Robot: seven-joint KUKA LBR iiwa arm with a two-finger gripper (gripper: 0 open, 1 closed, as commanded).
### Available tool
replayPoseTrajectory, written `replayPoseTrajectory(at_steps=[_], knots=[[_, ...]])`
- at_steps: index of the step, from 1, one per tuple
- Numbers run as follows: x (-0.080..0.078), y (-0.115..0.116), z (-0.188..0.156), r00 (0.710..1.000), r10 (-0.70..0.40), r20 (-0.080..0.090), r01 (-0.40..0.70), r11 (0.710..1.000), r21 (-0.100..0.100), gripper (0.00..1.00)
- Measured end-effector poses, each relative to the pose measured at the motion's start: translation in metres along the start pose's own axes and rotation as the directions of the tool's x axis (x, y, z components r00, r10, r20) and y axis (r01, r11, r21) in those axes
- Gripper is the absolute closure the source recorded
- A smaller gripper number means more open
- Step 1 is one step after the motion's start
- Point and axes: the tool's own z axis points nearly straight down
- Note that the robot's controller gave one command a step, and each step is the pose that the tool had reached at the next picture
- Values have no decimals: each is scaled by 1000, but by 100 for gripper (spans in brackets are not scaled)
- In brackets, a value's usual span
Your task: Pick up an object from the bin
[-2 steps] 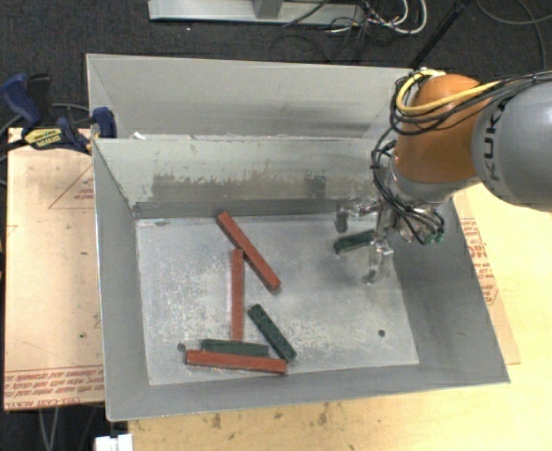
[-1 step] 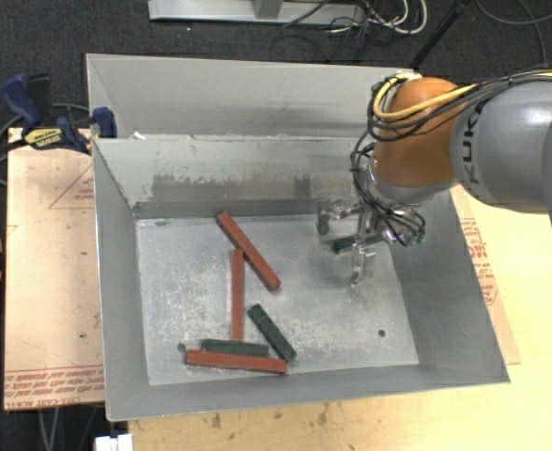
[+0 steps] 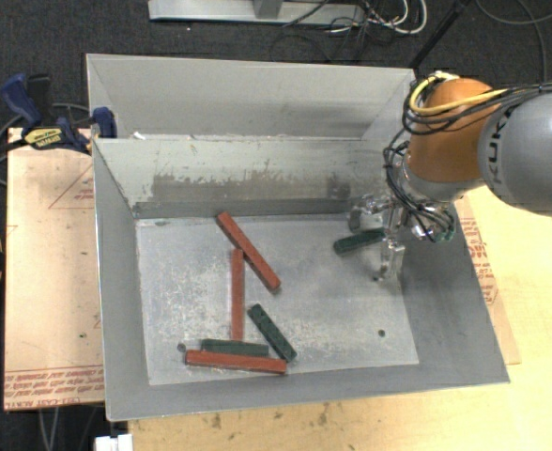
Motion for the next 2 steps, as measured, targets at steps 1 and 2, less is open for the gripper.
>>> replayPoseTrajectory(at_steps=[1,2], knots=[[-1,4,-2,1000,-5,0,5,1000,-2,100],[-2,-6,-144,1000,-30,8,30,1000,3,100]])
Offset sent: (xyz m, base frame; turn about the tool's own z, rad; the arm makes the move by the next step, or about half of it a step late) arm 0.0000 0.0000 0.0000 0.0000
